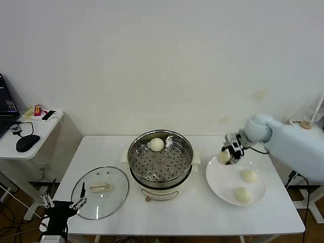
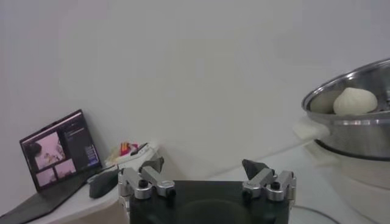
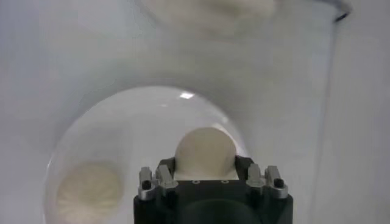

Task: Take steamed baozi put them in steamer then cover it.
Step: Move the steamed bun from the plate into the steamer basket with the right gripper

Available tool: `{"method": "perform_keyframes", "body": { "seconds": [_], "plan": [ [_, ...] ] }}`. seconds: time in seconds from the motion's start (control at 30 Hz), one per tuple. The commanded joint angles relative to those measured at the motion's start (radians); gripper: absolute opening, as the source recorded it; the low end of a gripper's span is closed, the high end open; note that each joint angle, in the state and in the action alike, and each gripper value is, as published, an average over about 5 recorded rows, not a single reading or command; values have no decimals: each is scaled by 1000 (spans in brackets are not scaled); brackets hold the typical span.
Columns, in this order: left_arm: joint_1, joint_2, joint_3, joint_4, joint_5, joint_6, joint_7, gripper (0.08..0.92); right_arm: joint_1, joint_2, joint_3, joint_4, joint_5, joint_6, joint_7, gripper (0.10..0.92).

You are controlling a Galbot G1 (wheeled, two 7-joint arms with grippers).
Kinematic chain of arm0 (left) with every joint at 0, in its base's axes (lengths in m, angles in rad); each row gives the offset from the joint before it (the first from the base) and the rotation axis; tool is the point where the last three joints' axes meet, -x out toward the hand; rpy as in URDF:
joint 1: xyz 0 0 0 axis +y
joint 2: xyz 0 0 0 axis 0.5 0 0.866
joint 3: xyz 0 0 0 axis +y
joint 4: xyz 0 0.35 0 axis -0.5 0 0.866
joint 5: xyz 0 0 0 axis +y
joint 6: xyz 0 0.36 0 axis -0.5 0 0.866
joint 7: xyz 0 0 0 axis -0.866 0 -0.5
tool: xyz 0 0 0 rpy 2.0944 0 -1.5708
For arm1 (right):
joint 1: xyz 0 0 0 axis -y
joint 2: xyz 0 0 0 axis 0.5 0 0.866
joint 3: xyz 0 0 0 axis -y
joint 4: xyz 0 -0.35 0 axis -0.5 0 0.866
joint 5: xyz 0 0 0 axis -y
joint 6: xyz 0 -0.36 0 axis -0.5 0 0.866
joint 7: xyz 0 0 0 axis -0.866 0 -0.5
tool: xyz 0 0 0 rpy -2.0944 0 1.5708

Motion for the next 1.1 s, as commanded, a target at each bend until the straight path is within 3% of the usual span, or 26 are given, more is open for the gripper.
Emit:
{"method": "perform_keyframes", "body": {
  "seconds": [0.03,0.47,1.1],
  "plan": [
    [-3,0,0,2,0,0,0,823,296,154,-168,77,252,-102,59,618],
    [-15,-2,-17,22,-1,-2,0,823,148,555,-164,-62,459,-308,222,628],
    [-38,-4,-28,29,-9,-5,-1,823,43,682,-209,-198,500,-401,297,628]
  ]
}}
